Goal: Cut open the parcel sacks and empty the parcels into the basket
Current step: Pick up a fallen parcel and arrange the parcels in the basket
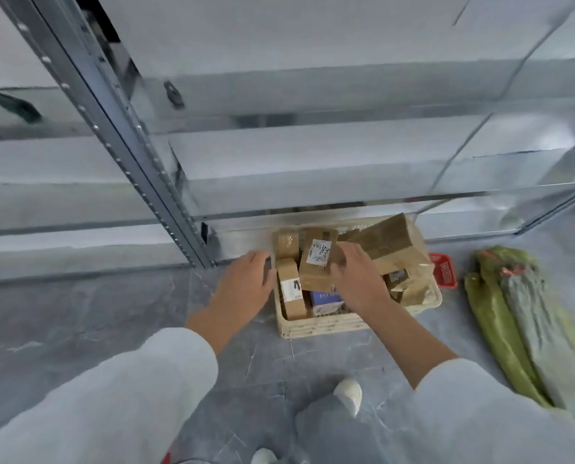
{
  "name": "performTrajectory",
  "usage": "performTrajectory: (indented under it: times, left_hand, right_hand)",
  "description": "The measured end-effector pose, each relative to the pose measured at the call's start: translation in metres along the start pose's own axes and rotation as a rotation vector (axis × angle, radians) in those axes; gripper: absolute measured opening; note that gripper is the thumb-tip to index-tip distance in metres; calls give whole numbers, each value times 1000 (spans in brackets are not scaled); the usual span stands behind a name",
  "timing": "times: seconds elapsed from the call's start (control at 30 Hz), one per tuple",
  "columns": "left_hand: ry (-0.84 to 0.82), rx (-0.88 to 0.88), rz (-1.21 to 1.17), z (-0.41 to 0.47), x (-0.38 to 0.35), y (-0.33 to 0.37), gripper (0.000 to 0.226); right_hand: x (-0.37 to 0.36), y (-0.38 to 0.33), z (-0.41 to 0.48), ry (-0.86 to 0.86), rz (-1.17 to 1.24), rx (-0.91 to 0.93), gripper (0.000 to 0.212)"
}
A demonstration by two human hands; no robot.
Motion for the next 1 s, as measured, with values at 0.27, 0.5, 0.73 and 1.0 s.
performTrajectory:
  times: [0.27,0.5,0.73,1.0]
  left_hand:
    - [139,-347,106,-64,116,129,45]
    - [248,-382,203,-82,120,241,51]
    - [188,-459,206,-99,25,395,51]
    - [60,-647,162,-93,-74,566,49]
  right_hand:
    - [137,-32,-106,200,-184,256,51]
    - [223,22,-163,305,-60,257,54]
    - [299,160,-241,344,-112,198,55]
    - [370,318,-307,425,-115,-8,57]
Point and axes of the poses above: each hand's wrist, its own z-axis towards the middle knuckle, its own x-axis out of the back of the hand, y = z × x, the point moved 3 cm from there along z, towards the middle knuckle, and after that the axes turned 1 degree about -x, right-handed, at the moved point
